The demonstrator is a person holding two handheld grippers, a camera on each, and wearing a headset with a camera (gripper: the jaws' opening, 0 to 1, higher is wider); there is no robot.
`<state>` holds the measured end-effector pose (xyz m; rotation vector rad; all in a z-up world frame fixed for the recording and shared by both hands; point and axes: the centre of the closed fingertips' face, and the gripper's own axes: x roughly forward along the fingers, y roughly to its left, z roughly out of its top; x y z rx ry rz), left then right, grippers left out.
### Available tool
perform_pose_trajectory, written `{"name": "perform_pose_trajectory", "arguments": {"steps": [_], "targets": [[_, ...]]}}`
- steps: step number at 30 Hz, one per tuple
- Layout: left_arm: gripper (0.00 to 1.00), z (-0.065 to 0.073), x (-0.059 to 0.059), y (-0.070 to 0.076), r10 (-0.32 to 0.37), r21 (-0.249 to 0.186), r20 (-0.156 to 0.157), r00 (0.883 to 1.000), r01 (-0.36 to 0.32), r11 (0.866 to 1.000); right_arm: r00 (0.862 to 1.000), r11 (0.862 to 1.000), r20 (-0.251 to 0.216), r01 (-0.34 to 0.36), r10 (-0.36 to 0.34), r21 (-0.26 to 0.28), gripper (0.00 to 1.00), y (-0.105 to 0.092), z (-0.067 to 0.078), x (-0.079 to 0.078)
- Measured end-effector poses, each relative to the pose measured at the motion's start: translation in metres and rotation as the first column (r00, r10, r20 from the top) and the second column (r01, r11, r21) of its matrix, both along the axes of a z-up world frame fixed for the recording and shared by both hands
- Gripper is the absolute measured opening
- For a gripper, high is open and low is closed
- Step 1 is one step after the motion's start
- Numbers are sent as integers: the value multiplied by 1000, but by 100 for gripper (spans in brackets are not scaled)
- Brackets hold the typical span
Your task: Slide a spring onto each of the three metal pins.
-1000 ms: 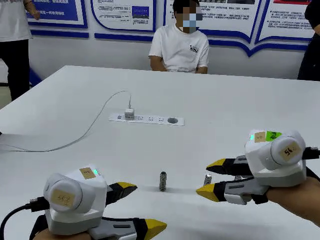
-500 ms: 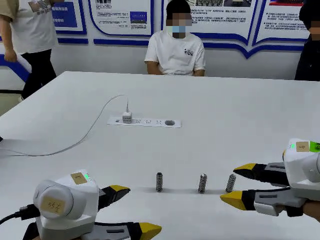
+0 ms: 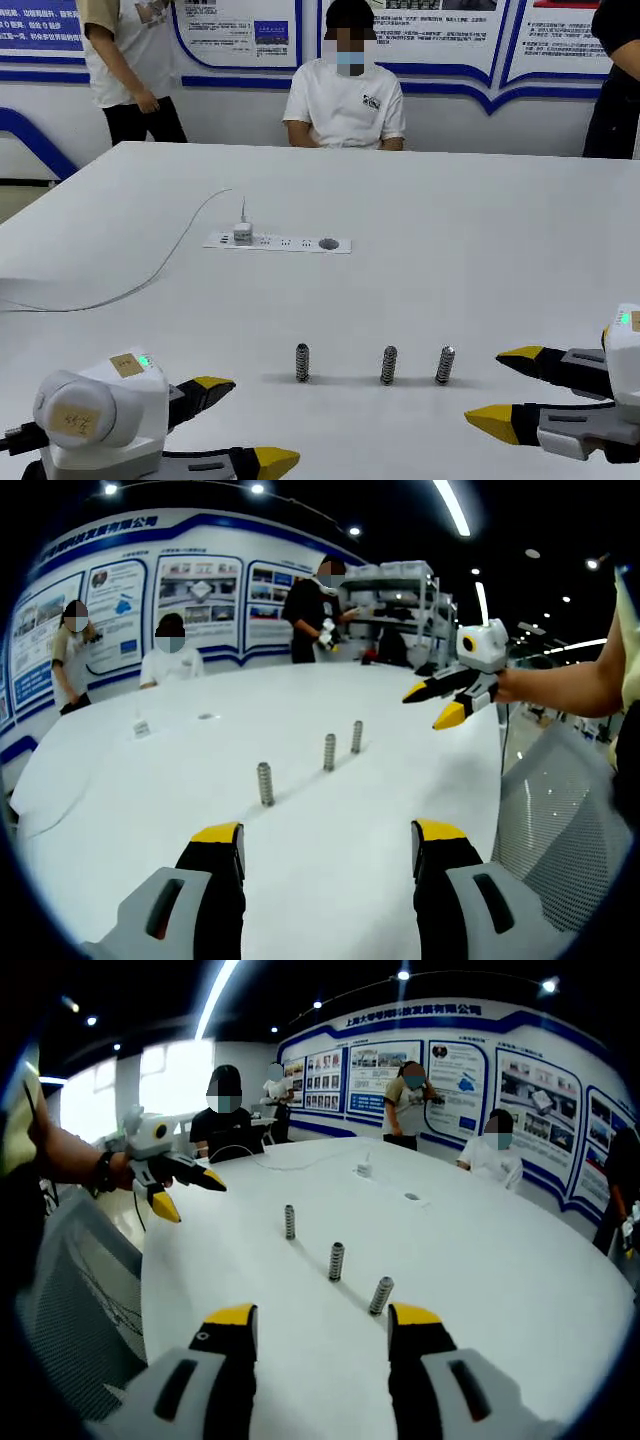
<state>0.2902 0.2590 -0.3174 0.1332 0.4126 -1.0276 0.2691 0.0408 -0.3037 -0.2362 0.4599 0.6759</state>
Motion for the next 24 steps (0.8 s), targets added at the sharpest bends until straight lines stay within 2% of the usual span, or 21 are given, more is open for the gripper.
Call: {"name": "perform_pose_trajectory", "arguments": {"steps": [14, 24], "targets": [[70, 1, 4, -6, 15, -8, 8, 1000, -15, 1000, 1000, 999, -5, 31, -31, 15, 58, -20, -6, -13], [70, 3, 5, -6, 20, -6, 12, 1000, -20, 1000, 998, 997, 0, 60, -60, 43, 59, -22, -9, -14]]}}
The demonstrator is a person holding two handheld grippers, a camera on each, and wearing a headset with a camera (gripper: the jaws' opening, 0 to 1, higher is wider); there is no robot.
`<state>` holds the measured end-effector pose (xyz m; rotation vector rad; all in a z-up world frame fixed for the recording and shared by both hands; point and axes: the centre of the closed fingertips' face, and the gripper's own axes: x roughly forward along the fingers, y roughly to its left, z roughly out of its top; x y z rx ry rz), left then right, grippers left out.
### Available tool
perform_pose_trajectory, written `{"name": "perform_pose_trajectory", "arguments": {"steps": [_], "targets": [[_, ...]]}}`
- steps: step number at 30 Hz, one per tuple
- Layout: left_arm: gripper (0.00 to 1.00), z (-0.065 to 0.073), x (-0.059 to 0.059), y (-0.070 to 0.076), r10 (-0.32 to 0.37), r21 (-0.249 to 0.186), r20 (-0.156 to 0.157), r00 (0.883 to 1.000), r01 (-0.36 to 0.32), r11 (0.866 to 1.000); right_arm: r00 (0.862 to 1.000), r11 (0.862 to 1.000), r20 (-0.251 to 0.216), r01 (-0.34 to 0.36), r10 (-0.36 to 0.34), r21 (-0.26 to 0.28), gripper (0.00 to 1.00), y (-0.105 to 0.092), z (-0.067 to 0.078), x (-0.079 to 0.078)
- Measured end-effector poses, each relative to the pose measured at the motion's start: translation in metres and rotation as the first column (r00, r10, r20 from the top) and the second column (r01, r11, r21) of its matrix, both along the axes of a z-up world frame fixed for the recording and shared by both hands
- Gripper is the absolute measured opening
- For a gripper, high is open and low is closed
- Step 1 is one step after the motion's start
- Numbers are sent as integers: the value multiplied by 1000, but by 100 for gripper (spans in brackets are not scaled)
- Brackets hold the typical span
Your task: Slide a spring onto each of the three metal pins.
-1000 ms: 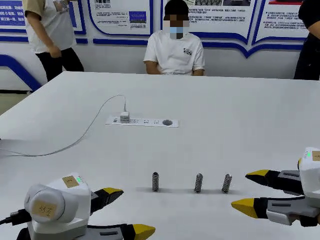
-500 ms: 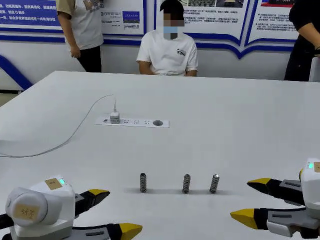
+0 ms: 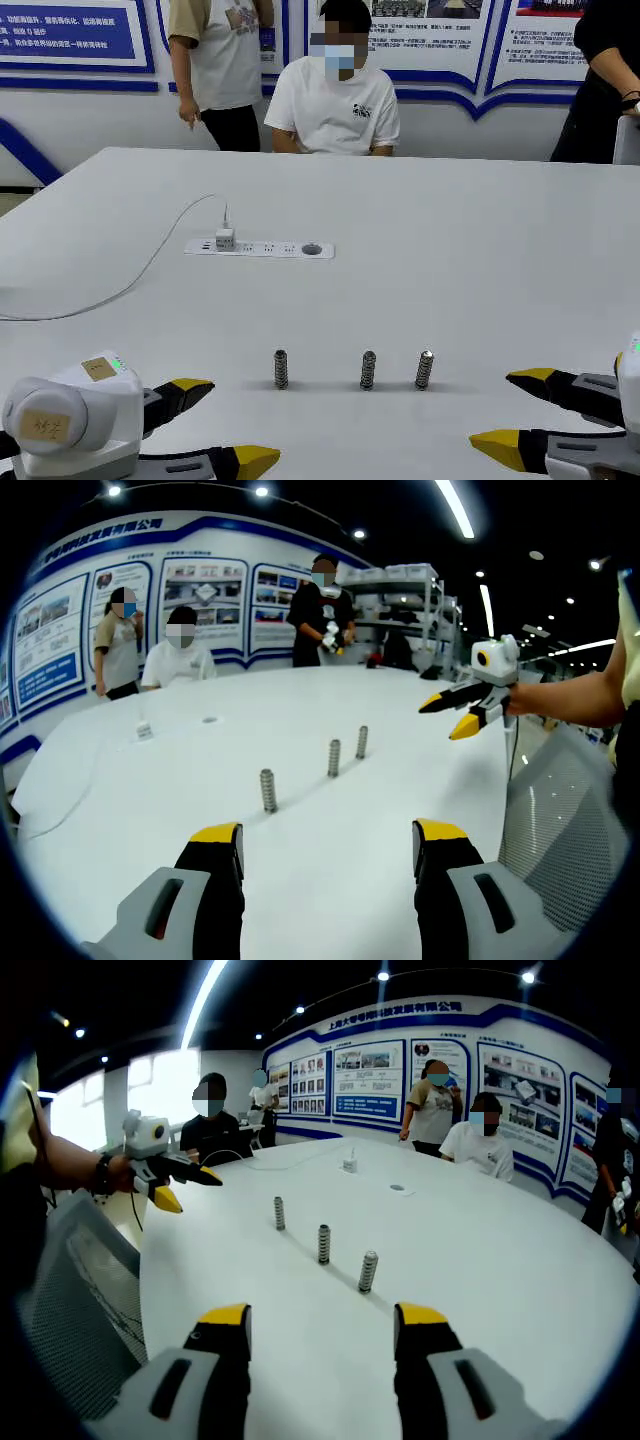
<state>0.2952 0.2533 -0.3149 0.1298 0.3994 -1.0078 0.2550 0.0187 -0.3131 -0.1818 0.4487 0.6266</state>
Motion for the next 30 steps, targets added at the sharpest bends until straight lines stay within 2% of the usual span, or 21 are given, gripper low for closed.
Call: {"name": "perform_pose_trajectory", "arguments": {"steps": [7, 22, 30], "targets": [[70, -2, 0, 0, 6, -4, -6, 1000, -6, 1000, 1000, 1000, 1, 9, -9, 8, 61, -1, -2, 1], [69, -3, -1, 0, 22, -11, -16, 1000, -22, 1000, 994, 999, 97, -50, 51, -12, 65, 6, 7, 5], [69, -6, -1, 2, 22, -9, -23, 999, -22, 1000, 989, 999, 142, -40, 43, -21, 68, 4, 11, 8]]}}
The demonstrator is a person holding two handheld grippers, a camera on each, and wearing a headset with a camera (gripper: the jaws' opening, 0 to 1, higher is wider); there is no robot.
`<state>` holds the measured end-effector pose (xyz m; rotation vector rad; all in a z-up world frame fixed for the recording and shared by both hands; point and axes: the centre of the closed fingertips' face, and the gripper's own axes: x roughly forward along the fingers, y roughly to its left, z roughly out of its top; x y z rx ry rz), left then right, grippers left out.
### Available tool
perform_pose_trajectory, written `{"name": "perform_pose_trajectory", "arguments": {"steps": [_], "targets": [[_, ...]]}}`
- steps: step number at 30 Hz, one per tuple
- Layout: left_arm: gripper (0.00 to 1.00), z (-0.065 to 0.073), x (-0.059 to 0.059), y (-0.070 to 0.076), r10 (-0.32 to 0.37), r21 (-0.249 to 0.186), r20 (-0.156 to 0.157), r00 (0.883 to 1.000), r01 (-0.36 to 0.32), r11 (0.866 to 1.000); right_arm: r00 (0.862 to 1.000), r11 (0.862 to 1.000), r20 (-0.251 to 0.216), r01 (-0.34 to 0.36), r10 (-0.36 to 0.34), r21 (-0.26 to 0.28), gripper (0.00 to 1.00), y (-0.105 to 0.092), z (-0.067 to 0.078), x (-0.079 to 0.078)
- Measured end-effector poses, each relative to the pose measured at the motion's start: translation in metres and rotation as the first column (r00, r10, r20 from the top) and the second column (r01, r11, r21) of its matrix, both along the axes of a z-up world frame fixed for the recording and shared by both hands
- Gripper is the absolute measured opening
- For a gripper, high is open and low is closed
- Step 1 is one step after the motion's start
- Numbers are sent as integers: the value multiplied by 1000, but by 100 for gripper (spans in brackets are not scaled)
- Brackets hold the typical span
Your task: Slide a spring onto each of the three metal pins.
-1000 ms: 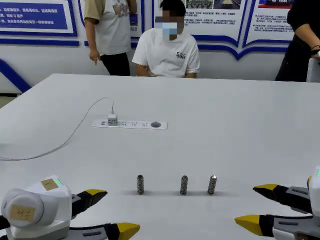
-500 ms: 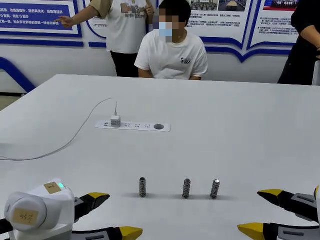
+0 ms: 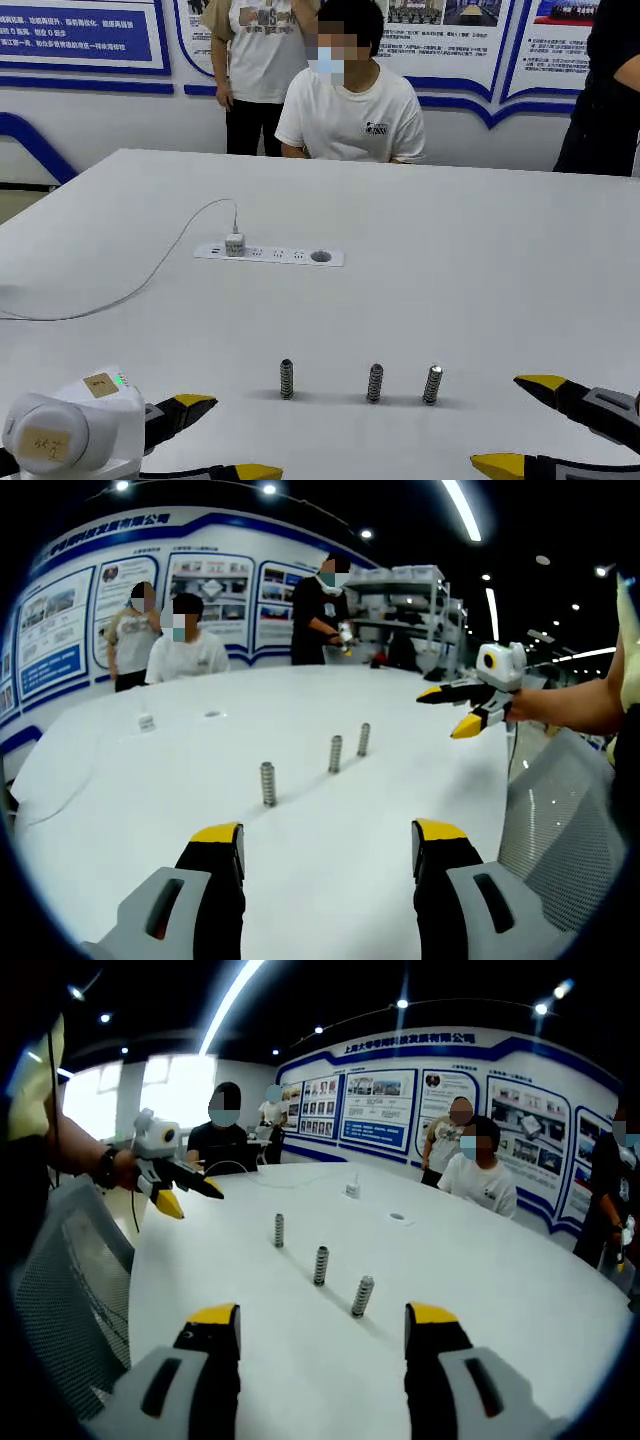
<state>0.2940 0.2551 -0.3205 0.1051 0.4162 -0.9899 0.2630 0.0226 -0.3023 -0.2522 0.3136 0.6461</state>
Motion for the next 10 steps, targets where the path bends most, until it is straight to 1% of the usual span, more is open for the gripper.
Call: {"name": "perform_pose_trajectory", "arguments": {"steps": [4, 10], "targets": [[69, -1, 0, -2, -4, 2, -4, 1000, 4, 1000, 1000, 1000, -2, 4, -4, 2, 68, -1, -1, 1], [69, -3, 1, -6, -15, 4, -12, 1000, 15, 1000, 999, 999, 6, 41, -41, 24, 68, -5, 1, 5]]}}
